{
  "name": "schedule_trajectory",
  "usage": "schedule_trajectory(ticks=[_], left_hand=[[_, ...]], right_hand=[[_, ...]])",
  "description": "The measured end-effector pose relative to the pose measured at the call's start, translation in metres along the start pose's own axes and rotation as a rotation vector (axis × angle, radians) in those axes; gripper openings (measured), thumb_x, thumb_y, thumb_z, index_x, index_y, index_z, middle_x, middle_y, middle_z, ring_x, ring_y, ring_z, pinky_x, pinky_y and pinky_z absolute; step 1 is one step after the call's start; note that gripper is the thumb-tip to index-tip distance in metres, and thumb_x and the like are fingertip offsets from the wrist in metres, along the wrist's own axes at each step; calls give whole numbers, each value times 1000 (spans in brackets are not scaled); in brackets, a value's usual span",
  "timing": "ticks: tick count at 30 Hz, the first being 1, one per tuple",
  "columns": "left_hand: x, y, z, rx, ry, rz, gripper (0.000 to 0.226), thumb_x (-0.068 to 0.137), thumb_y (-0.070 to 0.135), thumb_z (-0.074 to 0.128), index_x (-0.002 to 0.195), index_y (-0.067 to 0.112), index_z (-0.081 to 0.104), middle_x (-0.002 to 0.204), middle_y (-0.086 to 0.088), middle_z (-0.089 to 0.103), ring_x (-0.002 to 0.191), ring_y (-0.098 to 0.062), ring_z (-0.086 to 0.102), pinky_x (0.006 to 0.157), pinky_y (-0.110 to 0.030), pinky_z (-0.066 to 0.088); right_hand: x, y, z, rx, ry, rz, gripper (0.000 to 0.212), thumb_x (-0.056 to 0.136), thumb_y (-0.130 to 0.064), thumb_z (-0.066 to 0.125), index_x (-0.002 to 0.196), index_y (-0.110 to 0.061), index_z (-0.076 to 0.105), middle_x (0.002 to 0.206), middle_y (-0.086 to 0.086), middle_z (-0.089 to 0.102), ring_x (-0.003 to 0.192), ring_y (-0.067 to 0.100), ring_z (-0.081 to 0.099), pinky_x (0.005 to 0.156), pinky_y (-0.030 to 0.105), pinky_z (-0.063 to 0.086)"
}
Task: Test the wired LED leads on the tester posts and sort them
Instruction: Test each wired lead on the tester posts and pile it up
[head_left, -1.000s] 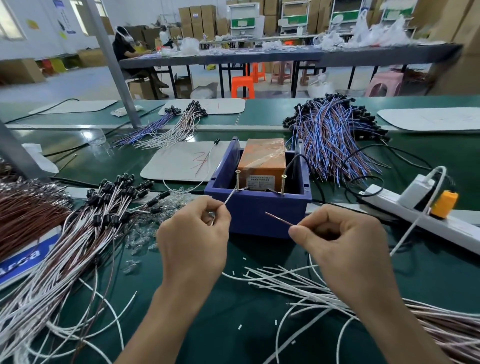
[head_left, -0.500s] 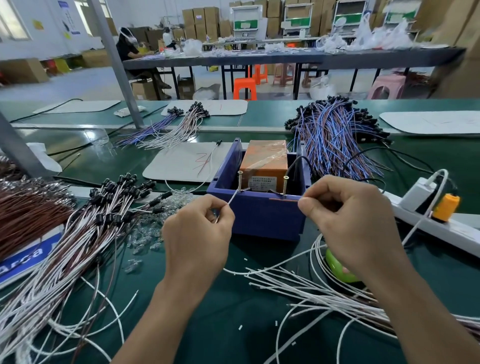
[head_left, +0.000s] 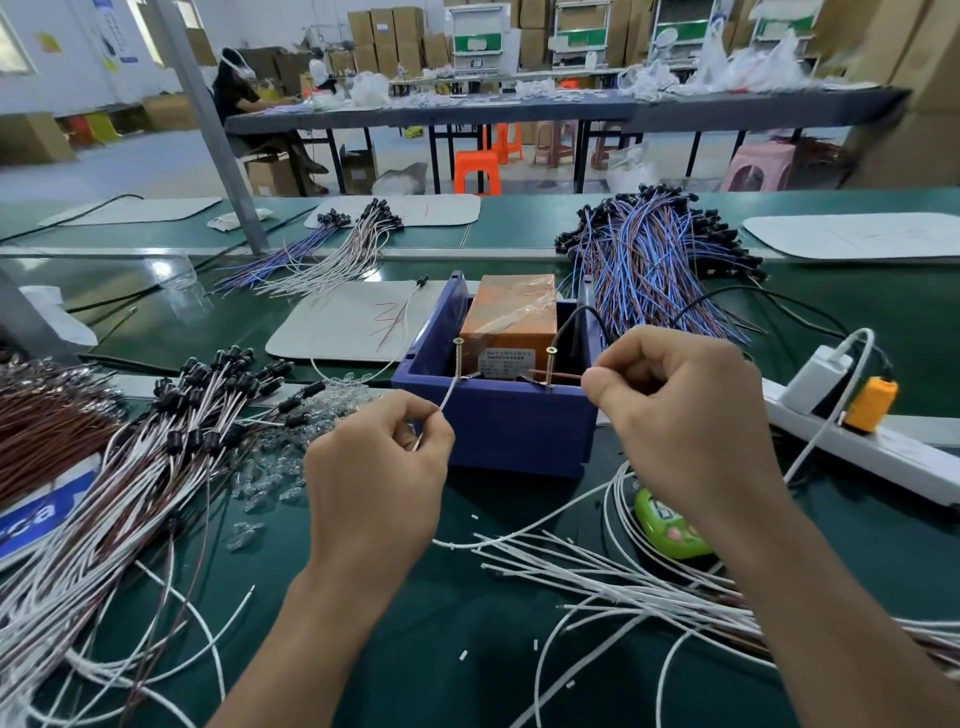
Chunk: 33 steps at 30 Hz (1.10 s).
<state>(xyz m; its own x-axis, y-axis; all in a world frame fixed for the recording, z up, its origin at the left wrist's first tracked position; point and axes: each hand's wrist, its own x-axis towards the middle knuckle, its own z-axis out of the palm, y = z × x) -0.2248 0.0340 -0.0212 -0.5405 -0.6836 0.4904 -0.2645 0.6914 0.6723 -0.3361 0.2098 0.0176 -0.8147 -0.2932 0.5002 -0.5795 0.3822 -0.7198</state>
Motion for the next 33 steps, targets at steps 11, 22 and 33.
schedule_trajectory(ticks=[11,22,33], left_hand=[[-1,2,-1,-1,-4,-2,20,85,25,74,67,31,66,72,19,59,71,-3,56,62,-5,36],[0,3,0,-5,-4,-11,19,83,24,75,66,30,67,71,21,59,70,-2,55,63,-5,36],[0,4,0,6,14,-3,20,84,24,75,66,28,66,73,18,60,73,-4,55,62,-7,36]], right_hand=[[-2,3,1,13,3,-9,18,81,-20,78,65,-23,69,55,-10,63,47,8,53,50,23,40],[1,10,6,36,-1,19,19,85,-18,78,69,-21,69,55,-11,64,44,6,49,49,14,35],[0,15,14,8,31,-23,21,86,-20,78,69,-23,66,58,-15,65,46,8,52,48,14,36]])
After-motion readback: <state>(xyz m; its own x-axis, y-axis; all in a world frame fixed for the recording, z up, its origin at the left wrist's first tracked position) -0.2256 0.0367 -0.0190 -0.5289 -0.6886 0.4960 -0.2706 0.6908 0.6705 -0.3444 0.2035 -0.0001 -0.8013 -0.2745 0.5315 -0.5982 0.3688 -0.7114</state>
